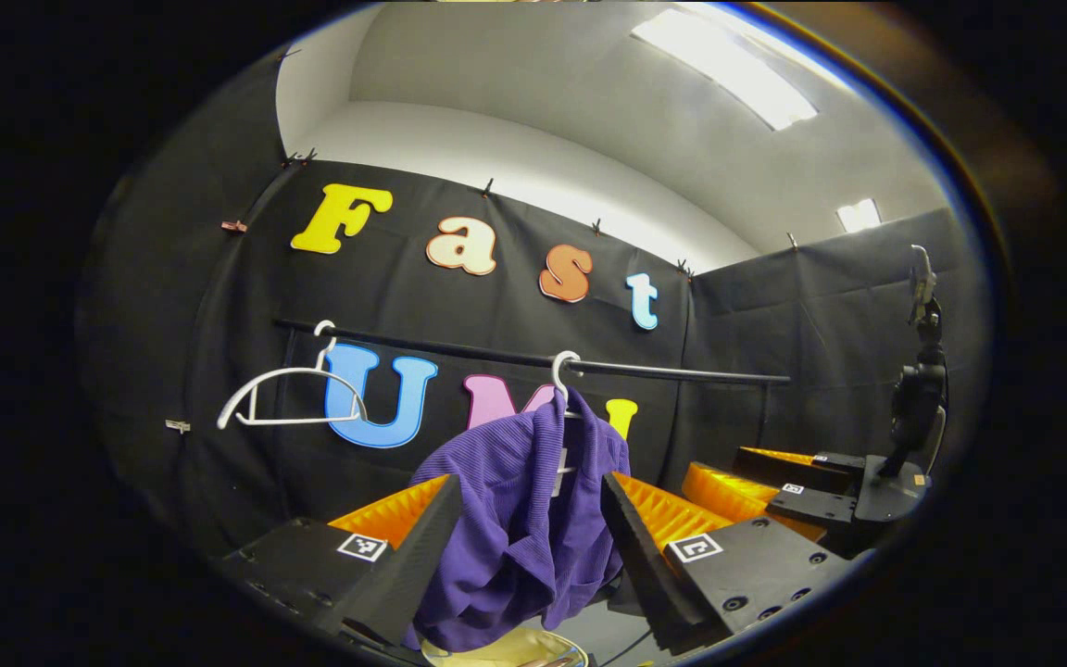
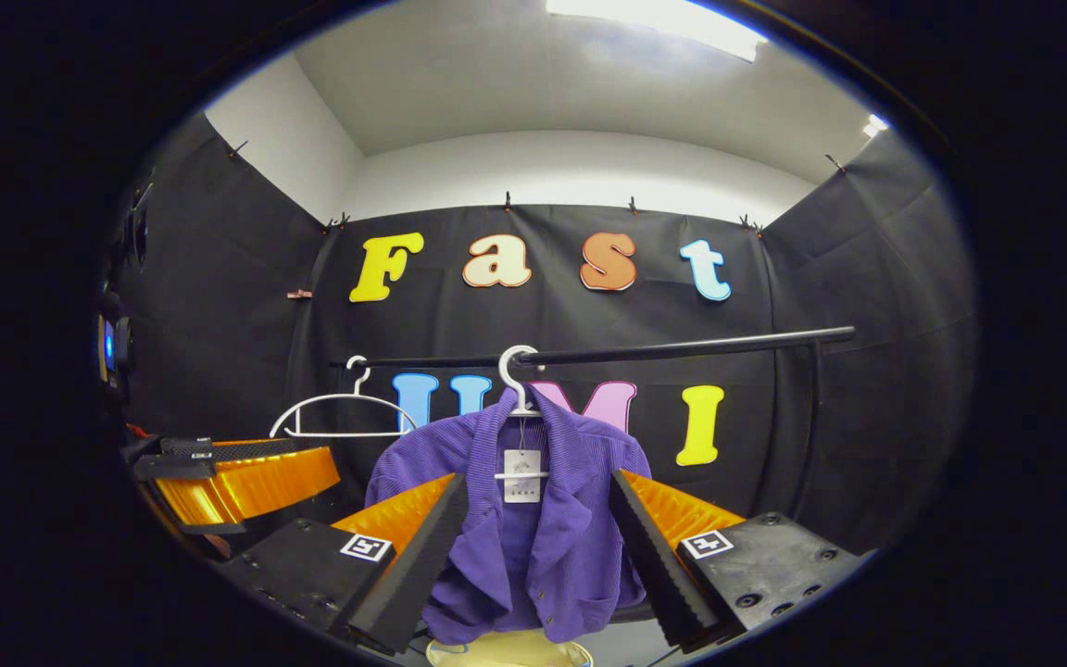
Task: Grasp the clothes on the hanger with both hands and then place them into the laundry hamper below.
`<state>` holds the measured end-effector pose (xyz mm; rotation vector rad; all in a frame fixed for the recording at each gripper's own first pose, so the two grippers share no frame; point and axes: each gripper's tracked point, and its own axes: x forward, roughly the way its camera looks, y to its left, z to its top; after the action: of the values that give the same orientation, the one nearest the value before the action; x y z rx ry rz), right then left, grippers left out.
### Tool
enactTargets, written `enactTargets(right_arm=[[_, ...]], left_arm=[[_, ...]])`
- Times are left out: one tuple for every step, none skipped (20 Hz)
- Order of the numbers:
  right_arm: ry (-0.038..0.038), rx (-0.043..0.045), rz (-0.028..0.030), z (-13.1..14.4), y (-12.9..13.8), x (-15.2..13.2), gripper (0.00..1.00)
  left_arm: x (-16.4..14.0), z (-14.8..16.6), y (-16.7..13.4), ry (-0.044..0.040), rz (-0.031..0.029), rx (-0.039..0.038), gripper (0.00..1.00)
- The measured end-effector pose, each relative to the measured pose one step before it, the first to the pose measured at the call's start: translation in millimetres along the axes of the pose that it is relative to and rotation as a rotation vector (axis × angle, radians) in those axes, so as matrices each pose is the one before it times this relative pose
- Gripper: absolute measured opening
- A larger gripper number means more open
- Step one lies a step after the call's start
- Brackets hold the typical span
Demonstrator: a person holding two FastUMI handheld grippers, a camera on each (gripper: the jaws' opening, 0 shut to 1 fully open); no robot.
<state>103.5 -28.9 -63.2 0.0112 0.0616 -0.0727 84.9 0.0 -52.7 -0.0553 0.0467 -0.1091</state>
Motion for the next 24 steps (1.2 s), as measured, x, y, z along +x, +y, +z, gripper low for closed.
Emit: enactTargets(right_arm=[[0.01402,0.00795,0.01068,-6.86,-8.5,13.14,0.97],[0.01507,0.00766,0.01123,-6.25,-7.67,11.95,0.97],[0.01183,0.00764,0.01321,-5.68,-6.87,11.88,0.97],[0.01447,0.00928,0.01259,-6.16,-6.15,11.78,0.97],[0.0132,0.01,0.01322,-7.09,-6.26,10.46,0.97],[0.01047,0.00925,0.01262,-6.51,-4.99,9.9,0.97],[0.01106,0.00865,0.01314,-6.93,-5.0,10.02,0.97],[0.01205,0.00892,0.01434,-6.73,-3.71,9.86,0.97],[0.01441,0.00943,0.01757,-7.1,-2.1,7.17,0.97],[0.01333,0.00724,0.01723,-6.65,-1.21,7.13,0.97],[0.01293,0.00338,0.01645,-6.38,-2.23,6.97,0.98],[0.01308,0.00175,0.01567,-6.71,-1.57,7.33,0.98],[0.01226,0.00219,0.01586,-6.23,-1.62,6.91,0.98],[0.01277,0.00401,0.01585,-5.08,-0.85,6.66,0.98],[0.01196,0.00541,0.01598,-4.56,0.32,5.22,0.98],[0.00956,0.00442,0.01356,-3.02,0.15,5.07,0.98],[0.0028,0.004,0.01663,-2.57,0.83,4.99,0.98],[0.00364,0.00357,0.01366,-1.69,0.98,5.05,0.98],[0.00476,0.00038,0.01145,-1.58,-0.4,3.78,0.98],[0.00509,-0.00267,0.01057,-2.45,0.5,4.98,0.98],[0.00488,-0.00282,0.007,-1.58,-0.25,4.21,0.98],[0.00692,-0.00039,0.00666,-2.61,-0.38,4.63,0.97],[0.00752,-0.00053,0.00279,-3.12,-0.96,3.5,0.95],[0.00965,-0.0007,0.00287,-3.19,-0.8,3.85,0.95]], left_arm=[[12.13,-6.5,-7.17,0.00251,0.00067,0.00601,0.94],[12.2,-8.99,-6.47,0.00809,0.00217,0.0025,0.94],[11.89,-6.76,-4.64,0.00695,0.00708,-0.0007,0.94],[11.49,-7.69,-3.0,0.00725,0.0127,-0.00528,0.94],[10.7,-8.19,-0.97,0.0085,0.01596,-0.01033,0.94],[9.91,-10.36,-0.03,0.01256,0.02086,-0.00938,0.94],[9.18,-11.75,0.98,0.02134,0.02066,-0.01018,0.94],[9.31,-12.37,1.85,0.02424,0.02408,-0.00883,0.94],[8.78,-10.86,1.51,0.02011,0.02239,-0.00592,0.94],[7.52,-9.98,3.46,0.00965,0.02511,-0.00384,0.94],[7.08,-5.62,3.06,0.00389,0.02471,-0.0023,0.94],[5.55,-7.18,0.04,0.00358,0.01686,-0.0016,0.94],[5.54,-6.83,-1.72,0.00936,0.00953,0.0005,0.94],[5.22,-7.22,-0.85,0.00704,0.01227,0.00505,0.94],[6.37,-4.53,0.83,0.00586,0.01139,0.0095,0.94],[6.26,-3.63,0.95,0.00115,0.01242,0.00838,0.94],[6.52,-3.21,0.17,0.00071,0.0069,0.00211,0.94],[5.48,-3.5,0.67,0.00091,0.00689,-0.0032,0.94],[5.73,-3.42,0.68,0.00283,0.00742,-0.00517,0.94],[5.24,-2.86,1.69,0.00091,0.00936,-0.00546,0.94],[4.09,-1.86,1.19,0.00057,0.00635,-0.00234,0.94],[4.54,-2.83,1.54,0.00117,0.00864,-0.00163,0.94],[4.34,-1.34,1.82,0.00099,0.00783,0.00027,0.93],[2.76,-1.91,1.05,-0.00054,0.00613,0.00026,0.93]])
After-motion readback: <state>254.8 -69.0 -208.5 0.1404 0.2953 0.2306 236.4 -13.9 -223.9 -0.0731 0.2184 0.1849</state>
